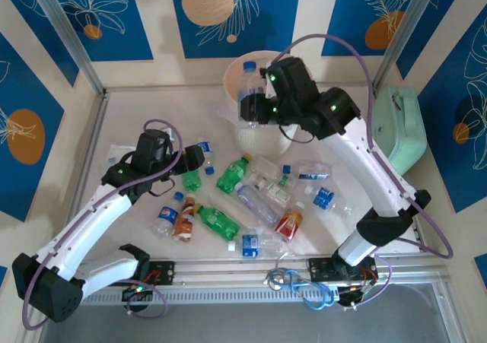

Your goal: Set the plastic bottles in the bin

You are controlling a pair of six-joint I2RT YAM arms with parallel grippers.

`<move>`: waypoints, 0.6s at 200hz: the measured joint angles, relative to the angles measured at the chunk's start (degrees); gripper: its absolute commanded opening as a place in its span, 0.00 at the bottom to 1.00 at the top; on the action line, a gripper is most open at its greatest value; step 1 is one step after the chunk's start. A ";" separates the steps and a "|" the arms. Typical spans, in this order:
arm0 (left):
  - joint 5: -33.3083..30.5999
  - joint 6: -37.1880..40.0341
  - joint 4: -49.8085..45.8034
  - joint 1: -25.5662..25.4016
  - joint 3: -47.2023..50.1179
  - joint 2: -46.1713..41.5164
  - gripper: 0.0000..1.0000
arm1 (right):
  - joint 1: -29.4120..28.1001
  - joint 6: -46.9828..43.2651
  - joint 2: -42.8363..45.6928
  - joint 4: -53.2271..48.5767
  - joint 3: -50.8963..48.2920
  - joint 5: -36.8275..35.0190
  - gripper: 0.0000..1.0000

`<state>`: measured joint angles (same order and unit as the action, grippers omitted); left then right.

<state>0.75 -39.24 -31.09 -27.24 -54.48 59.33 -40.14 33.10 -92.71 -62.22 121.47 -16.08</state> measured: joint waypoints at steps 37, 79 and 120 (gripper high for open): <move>1.27 -0.52 0.15 0.04 1.01 -0.02 0.88 | 7.61 -2.12 -9.07 -1.62 13.92 2.64 0.47; 1.68 -1.03 0.13 0.11 2.43 -0.02 0.87 | 12.35 -3.52 -20.09 -4.13 24.39 5.33 0.48; 1.77 -1.25 0.02 0.13 3.67 -0.50 0.87 | 13.86 -4.61 -28.65 -6.01 28.44 8.50 0.52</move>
<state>2.52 -40.49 -31.07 -27.11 -50.81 58.83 -26.28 28.49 -121.36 -68.23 149.91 -7.57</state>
